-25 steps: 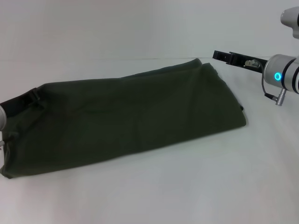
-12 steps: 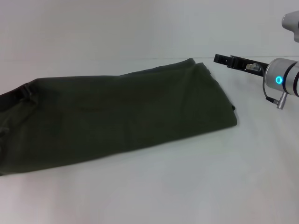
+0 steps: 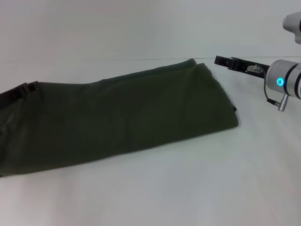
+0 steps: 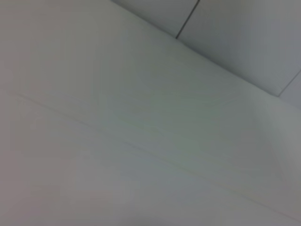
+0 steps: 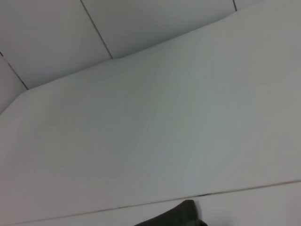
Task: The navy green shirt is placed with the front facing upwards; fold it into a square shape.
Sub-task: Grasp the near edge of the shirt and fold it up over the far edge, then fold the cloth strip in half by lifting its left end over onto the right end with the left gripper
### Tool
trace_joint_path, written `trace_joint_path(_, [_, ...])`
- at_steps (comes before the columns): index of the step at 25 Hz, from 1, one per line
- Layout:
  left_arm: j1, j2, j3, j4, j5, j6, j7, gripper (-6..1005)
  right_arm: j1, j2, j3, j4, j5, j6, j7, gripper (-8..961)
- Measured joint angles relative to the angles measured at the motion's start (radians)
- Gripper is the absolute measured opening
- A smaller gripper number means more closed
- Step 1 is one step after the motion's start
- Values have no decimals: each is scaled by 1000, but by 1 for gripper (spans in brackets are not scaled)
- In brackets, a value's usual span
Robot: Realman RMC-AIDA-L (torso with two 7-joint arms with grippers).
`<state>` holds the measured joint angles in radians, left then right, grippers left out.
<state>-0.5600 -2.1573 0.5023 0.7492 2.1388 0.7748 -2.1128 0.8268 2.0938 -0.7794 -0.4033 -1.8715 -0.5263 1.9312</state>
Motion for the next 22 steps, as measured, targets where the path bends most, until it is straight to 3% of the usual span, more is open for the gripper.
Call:
trace_joint_path(2, [5,0,0,13,-2,-3,1,153,0,0,-1,1,0,0,0,777])
trace_joint_path(7, [19,1,-1,52,-2,-18,-2,373,-1,0,0,3,0,0,0,777])
trace_joint_path(9, [26,13,0,64,1,2,-22,526,-1,0,0,3,0,0,-1,777])
trace_joint_path(10, [30,28,3,66,5,35,-47,603,-3,0,-1,3,0,0,-1,776])
trace_joint_path(12, [36,64,9,64,10,128,-103,604,-4,0,-2,1,0,-1,0,776])
trace_joint_path(16, [48,179,18,38,31,407,-204,605,-14,-4,-3,-6,0,-15,2,776])
trace_joint_path(17, [51,199,21,38,46,461,-227,605,-17,-6,-4,-7,0,-21,2,776])
trace_joint_path(20, [65,244,22,67,131,579,-294,606,-33,-9,-2,-9,0,-35,2,776])
trace_joint_path(22, [70,256,21,94,198,616,-324,606,-42,-11,0,-10,0,-40,1,776])
